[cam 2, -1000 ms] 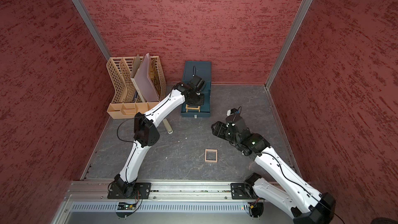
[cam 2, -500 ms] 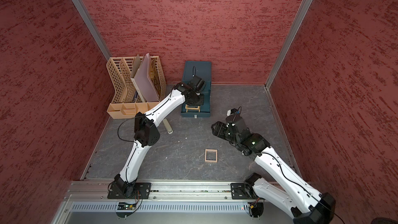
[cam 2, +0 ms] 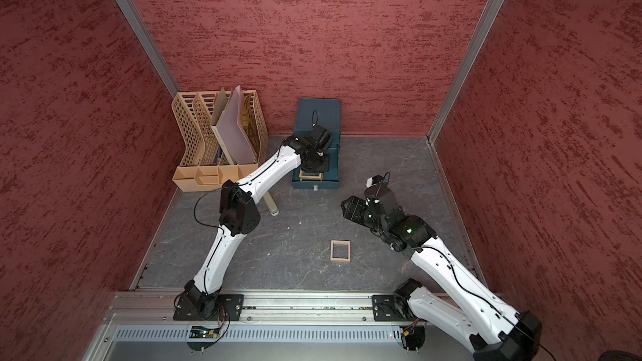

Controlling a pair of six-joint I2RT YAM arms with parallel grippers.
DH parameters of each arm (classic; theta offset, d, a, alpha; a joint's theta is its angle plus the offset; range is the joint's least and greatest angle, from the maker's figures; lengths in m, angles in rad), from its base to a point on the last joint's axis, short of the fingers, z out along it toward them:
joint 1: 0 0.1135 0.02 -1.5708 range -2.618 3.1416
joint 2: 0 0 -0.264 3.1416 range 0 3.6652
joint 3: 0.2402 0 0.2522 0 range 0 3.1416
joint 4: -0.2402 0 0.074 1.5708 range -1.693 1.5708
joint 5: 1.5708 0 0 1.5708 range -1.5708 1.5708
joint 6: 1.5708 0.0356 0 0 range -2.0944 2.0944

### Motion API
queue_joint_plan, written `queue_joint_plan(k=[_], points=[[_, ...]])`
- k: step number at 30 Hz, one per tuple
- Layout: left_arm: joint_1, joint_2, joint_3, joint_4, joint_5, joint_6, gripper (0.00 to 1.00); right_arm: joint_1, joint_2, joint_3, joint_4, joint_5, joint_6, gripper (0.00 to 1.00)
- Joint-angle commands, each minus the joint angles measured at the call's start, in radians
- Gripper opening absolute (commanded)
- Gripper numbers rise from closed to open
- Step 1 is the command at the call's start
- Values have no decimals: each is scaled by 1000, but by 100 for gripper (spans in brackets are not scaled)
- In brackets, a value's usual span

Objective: Place the brooch boxes into the drawer by color
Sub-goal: Place the brooch box in the drawer, then close the drawer in the storage box.

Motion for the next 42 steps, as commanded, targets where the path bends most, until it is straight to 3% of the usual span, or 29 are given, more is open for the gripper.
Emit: queue_joint_plan(k=[1,6,12,16,25,28,37,42], points=[[5,20,22,18,-8,20,0,-6,-17,-12,-15,-9,5,71],[7,27,27,10,-12,18,3,-6,-17,-14,-13,-10,5,71],[7,19,42,6,-10,17,29,-7,-13,-15,-10,-11,5,71],[2,-12,64,11,-20,17,57,-6,-10,-20,-1,-14,8,71],[10,-167,64,75,-2,-25,62,-6,39,-22,64,-59,23,71],[37,-236,26,123,32,-45,74,-6,86,-35,147,-107,56,71],[217,-386,-169,308,249,-158,79,-8,177,-96,382,-168,170,65],[293,-387,-242,409,335,-190,79,-9,203,-128,456,-186,216,64]])
